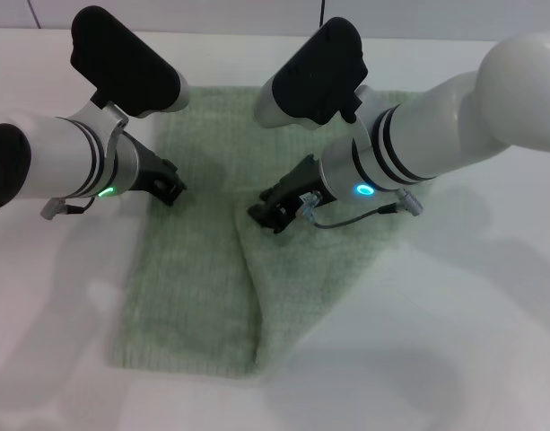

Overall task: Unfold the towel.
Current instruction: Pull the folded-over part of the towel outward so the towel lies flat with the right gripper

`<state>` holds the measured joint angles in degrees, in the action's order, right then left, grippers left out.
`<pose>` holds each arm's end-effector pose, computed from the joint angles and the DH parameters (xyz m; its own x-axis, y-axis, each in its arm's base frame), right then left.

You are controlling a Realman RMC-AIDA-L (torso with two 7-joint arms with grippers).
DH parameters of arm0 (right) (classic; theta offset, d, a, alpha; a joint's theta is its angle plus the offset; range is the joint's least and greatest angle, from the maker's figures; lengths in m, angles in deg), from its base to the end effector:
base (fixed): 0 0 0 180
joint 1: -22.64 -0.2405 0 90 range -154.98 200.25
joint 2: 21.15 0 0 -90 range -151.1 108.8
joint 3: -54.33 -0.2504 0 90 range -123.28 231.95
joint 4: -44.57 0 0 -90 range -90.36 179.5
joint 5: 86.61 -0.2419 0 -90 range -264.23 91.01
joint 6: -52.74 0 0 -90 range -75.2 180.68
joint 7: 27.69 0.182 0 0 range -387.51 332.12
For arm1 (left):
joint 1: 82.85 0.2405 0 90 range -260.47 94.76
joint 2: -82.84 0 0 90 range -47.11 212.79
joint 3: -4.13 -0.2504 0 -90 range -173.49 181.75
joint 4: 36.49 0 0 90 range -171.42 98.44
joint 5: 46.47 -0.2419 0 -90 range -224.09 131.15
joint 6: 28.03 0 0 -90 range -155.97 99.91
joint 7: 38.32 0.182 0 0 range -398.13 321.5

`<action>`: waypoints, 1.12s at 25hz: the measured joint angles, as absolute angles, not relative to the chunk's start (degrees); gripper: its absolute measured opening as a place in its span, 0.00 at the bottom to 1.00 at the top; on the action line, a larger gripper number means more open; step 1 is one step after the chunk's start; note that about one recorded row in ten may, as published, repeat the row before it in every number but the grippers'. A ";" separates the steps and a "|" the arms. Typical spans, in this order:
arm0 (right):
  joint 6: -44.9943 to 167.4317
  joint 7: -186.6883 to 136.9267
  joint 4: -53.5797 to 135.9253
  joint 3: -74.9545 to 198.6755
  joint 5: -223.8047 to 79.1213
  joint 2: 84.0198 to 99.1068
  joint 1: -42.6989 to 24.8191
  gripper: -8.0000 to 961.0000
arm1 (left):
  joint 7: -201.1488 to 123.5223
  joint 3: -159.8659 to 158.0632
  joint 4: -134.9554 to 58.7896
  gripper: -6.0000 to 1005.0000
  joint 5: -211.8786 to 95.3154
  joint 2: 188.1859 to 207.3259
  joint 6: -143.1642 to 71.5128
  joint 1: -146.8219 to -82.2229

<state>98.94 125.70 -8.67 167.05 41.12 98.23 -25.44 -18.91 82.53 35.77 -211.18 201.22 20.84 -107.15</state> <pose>0.1094 0.4023 -0.1885 0.8907 -0.4519 0.0499 -0.4070 -0.8414 -0.3556 -0.2287 0.4222 -0.0757 0.8382 0.5388 -0.0843 0.3093 -0.5970 -0.7402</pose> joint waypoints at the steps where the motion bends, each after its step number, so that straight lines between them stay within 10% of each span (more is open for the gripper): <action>1: 98.98 125.70 -8.73 167.02 41.16 98.22 -25.37 0.32 | -18.89 82.53 35.73 0.03 -211.26 201.22 20.96 -107.23; 17: 98.07 124.57 -12.75 165.36 41.49 98.23 -23.75 0.01 | -18.89 82.81 35.75 0.04 -211.26 201.23 21.01 -107.58; 28: 94.69 124.31 -6.77 166.97 40.30 98.45 -27.46 0.54 | -18.88 82.97 35.69 0.04 -211.36 201.13 21.01 -108.02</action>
